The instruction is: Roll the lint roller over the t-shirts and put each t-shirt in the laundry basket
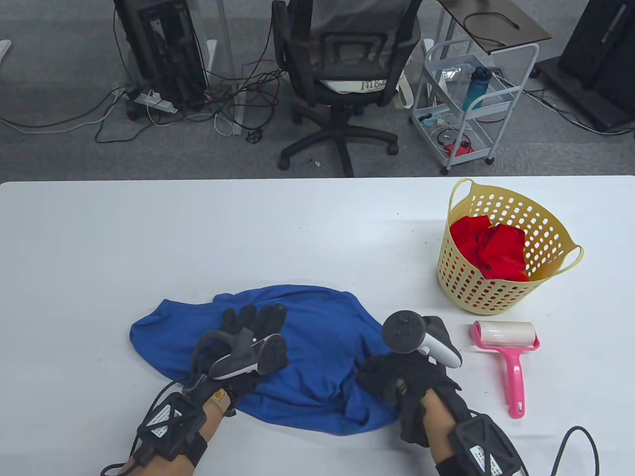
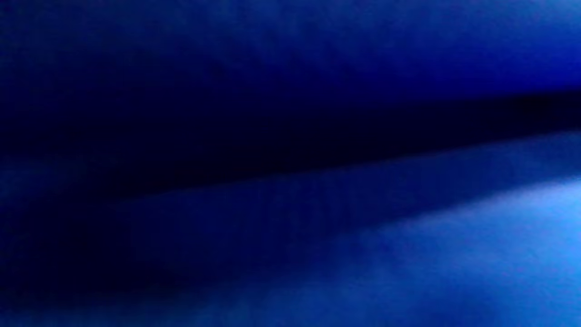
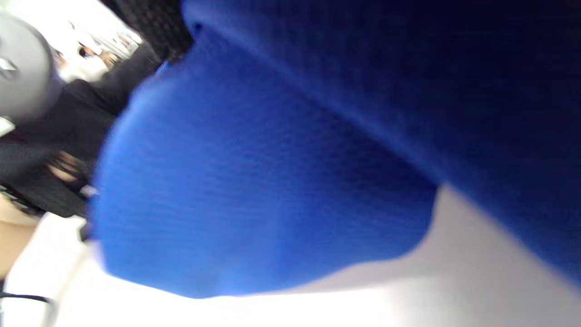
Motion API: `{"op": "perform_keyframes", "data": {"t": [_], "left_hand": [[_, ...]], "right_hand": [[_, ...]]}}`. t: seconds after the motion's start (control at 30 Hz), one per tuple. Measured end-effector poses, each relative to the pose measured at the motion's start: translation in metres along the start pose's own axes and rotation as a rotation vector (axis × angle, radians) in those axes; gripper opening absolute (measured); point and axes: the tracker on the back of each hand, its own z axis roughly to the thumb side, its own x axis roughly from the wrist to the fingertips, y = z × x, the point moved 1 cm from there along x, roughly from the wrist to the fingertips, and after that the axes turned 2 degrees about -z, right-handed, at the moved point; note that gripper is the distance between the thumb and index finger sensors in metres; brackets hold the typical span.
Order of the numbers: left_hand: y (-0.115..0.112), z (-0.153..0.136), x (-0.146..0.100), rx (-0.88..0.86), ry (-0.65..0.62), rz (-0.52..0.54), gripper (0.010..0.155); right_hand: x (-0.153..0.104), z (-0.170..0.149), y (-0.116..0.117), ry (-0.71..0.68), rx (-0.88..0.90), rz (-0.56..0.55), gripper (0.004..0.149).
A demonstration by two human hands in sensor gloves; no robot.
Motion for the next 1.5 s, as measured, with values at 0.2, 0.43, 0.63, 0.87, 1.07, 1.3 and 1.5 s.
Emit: {"op": "perform_keyframes", "data": {"t": [0.2, 0.43, 0.63, 0.87, 1.07, 1.3, 1.5], "left_hand": [[0.015, -0.024, -0.011, 0.057, 0.106, 0.163, 0.047], [0.062, -0.095, -0.062, -0.322, 0.012, 0.392, 0.046], [0.037, -0.139, -0.064, -0.403, 0.116, -0.137, 0.046], [0.036, -0.131, -0.065, -0.061, 0.413, -0.253, 0.066], [0.034, -0.053, -0.043, 0.152, 0.089, 0.076, 0.073], [0.001, -0.009, -0.012, 0.255, -0.045, -0.035, 0.08], [0.042, -0.022, -0.042, 0.301, 0.018, 0.216, 0.053]], "right_hand": [[0.01, -0.006, 0.008, 0.054, -0.153, 0.002, 0.045], [0.009, -0.005, 0.011, 0.072, -0.137, 0.017, 0.055], [-0.001, 0.002, 0.016, 0.086, -0.195, 0.076, 0.089], [0.003, 0.01, 0.021, 0.143, -0.353, 0.033, 0.045], [0.004, 0.005, 0.019, 0.127, -0.316, 0.034, 0.042], [-0.001, 0.013, 0.017, 0.036, -0.311, 0.031, 0.043], [-0.013, 0.032, 0.0, -0.132, -0.316, -0.264, 0.043]]}}
